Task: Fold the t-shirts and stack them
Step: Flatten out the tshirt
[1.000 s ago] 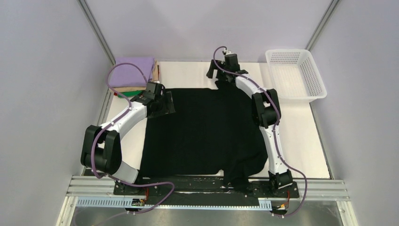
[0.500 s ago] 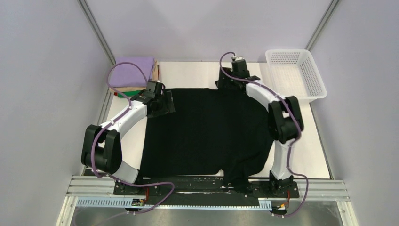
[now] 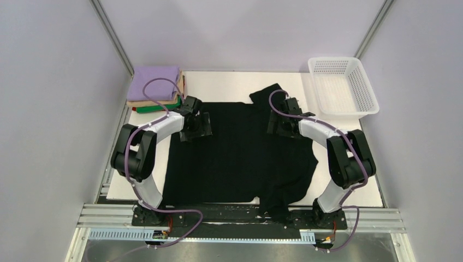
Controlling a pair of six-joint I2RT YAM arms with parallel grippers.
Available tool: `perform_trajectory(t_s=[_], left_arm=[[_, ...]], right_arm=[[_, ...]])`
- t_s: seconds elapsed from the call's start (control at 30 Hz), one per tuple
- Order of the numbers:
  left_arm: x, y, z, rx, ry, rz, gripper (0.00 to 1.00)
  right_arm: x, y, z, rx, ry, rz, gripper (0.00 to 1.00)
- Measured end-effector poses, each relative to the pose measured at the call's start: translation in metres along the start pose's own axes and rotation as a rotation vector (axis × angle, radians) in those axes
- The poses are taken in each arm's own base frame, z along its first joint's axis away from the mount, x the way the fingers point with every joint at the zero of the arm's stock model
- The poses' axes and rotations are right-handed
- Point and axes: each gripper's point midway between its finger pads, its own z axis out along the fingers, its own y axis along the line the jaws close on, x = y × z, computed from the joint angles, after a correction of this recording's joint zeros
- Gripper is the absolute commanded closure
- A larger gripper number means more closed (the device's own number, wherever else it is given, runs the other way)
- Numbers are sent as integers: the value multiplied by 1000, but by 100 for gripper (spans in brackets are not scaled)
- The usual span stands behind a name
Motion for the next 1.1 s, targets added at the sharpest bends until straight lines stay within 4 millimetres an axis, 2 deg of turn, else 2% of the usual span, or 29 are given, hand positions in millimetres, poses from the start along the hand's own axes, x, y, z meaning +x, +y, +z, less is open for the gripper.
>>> perform_trajectory(t_s=[0.1,0.4,0.9,0.97,1.1], left_arm=[[-6,-3,14,-17,19,-9,0],[-60,-25,42,-51,-33,-19,0],[-140,-49,75,-34,-84,-56,0],[-150,-50,78,-24,-95,-63,0],[-168,-55,85,-5,-118,-62,0]], right_arm=[[13,-13,18,46,59,7,0],[-28,-28,42,96,74,108,0],[-139,-63,101,118,23,159,0],[-152,-63,107,112,10,152,0],[-163,-62,113,106,0,132,0]])
